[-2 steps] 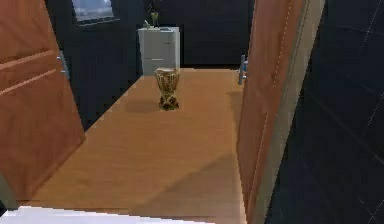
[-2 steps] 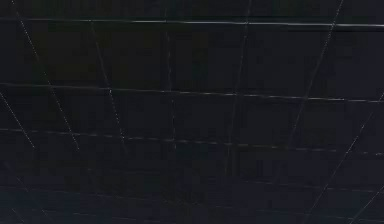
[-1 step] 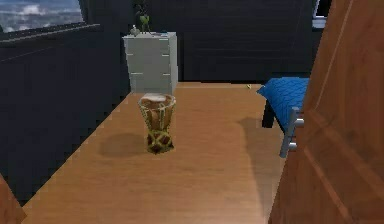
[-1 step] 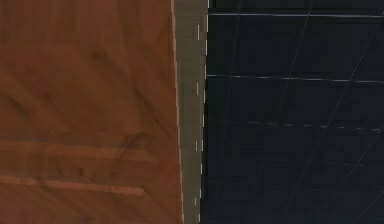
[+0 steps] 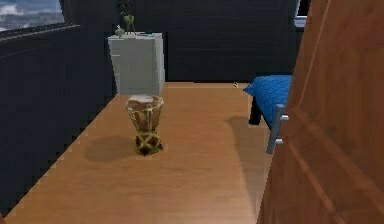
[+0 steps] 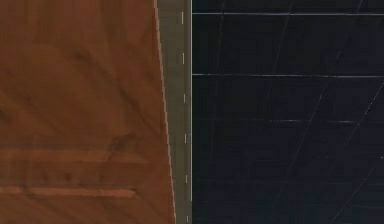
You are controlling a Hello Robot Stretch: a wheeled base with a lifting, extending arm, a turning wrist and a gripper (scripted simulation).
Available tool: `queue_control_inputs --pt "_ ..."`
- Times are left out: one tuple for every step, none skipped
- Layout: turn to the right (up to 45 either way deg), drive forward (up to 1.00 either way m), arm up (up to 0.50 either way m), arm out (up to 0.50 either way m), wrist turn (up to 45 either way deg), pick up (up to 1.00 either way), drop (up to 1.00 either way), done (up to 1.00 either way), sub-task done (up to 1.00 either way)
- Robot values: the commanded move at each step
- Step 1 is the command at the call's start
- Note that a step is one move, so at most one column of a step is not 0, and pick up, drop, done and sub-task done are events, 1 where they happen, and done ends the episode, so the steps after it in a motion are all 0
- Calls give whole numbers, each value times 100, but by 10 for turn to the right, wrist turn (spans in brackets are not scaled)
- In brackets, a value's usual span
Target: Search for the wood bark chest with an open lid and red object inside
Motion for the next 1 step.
queue_control_inputs --pt "0 70 0 0 0 0 0 0 0"
